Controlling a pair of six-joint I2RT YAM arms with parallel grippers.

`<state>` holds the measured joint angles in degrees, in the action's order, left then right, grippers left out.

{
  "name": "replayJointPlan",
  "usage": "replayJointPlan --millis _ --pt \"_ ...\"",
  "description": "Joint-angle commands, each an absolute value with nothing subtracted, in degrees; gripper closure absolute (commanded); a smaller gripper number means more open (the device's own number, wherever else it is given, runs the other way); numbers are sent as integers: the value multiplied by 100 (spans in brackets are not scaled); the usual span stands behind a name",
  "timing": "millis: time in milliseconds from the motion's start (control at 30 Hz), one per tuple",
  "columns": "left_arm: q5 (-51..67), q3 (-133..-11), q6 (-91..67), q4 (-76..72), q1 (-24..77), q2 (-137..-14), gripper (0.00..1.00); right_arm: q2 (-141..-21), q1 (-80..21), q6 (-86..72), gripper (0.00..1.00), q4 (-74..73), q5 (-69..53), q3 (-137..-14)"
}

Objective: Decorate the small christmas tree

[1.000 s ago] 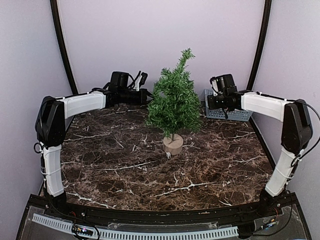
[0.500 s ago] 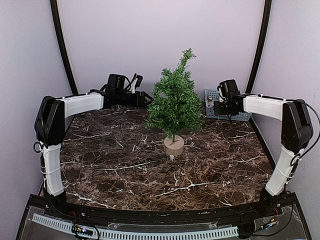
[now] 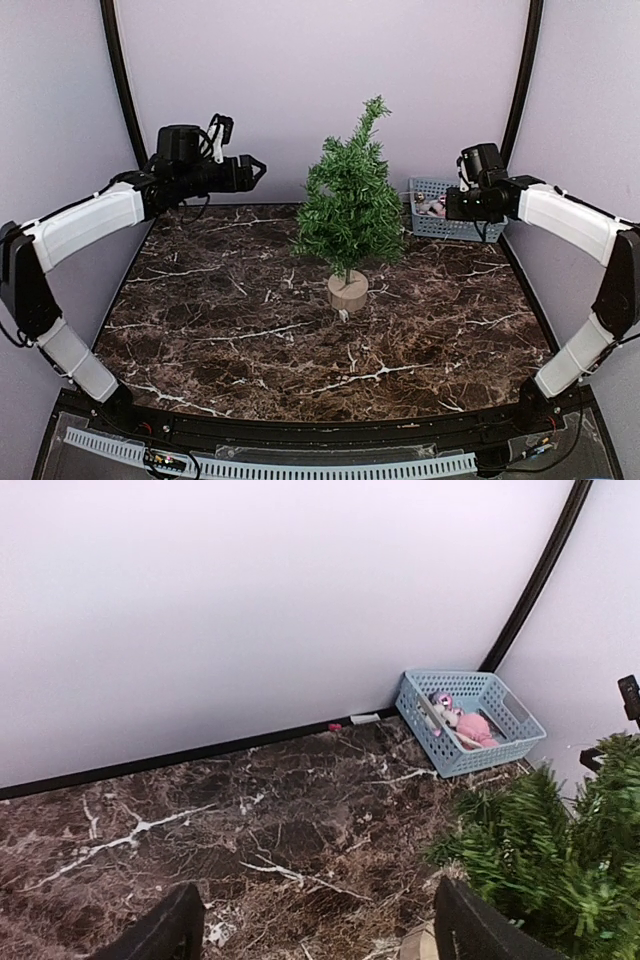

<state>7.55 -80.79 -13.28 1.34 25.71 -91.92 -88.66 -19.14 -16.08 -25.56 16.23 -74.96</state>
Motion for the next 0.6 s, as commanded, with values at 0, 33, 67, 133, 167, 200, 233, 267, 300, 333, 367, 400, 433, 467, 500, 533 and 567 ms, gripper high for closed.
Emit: replayJointPlan --millis 0,33,67,133,167,200,233,267,300,333,367,400,433,467,500,533,567 --pt "-149 -7424 -1265 195 3430 -8066 20 -8531 -1942 -1969 100 -2766 1251 -7266" --pt "-259 -7377 -1340 277 3846 -7861 23 -8472 -1940 -2009 100 -2781 1212 -7234" --pt "-469 -7289 -1421 306 4063 -7776 24 -8408 -1942 -2060 100 -2792 1179 -7205" --pt "-729 -7090 -1838 214 4629 -7559 29 -8293 -1942 -2111 100 -2819 1150 -7159" --pt "-920 -7034 -1930 93 5013 -7469 30 -8248 -1940 -2129 100 -2828 1128 -7141" --pt "-996 -6959 -2102 55 5192 -7452 31 -8201 -1942 -2139 100 -2830 1091 -7130" --pt "-1141 -6947 -2176 -116 5541 -7466 32 -8162 -1942 -2154 100 -2832 1057 -7116" --pt "-1221 -6959 -2306 -190 5710 -7499 32 -8125 -1942 -2163 100 -2840 1029 -7107" --pt "-1342 -6989 -2353 -362 6051 -7592 33 -8090 -1942 -2171 100 -2845 999 -7088" --pt "-1379 -7014 -2438 -458 6340 -7650 33 -8067 -1942 -2171 100 -2821 956 -7068" --pt "-1419 -7071 -2480 -675 6470 -7799 33 -8046 -1940 -2175 100 -2810 923 -7040" --pt "-1421 -7108 -2567 -772 6687 -7990 33 -8022 -1948 -2171 100 -2790 884 -7019" --pt "-1408 -7196 -2615 -949 6767 -8095 33 -7999 -1943 -2171 100 -2774 840 -6995" --pt "-1398 -7241 -2715 -1019 6890 -8339 33 -7983 -1942 -2172 100 -2755 797 -6970" --pt "-1341 -7354 -2772 -1114 6926 -8472 33 -7964 -1942 -2179 100 -2722 759 -6943" --pt "-1286 -7421 -2912 -1138 6963 -8756 33 -7949 -1942 -2173 100 -2692 718 -6921" --pt "-1211 -7579 -2981 -1140 6975 -8882 32 -7927 -1942 -2172 100 -2676 674 -6899"
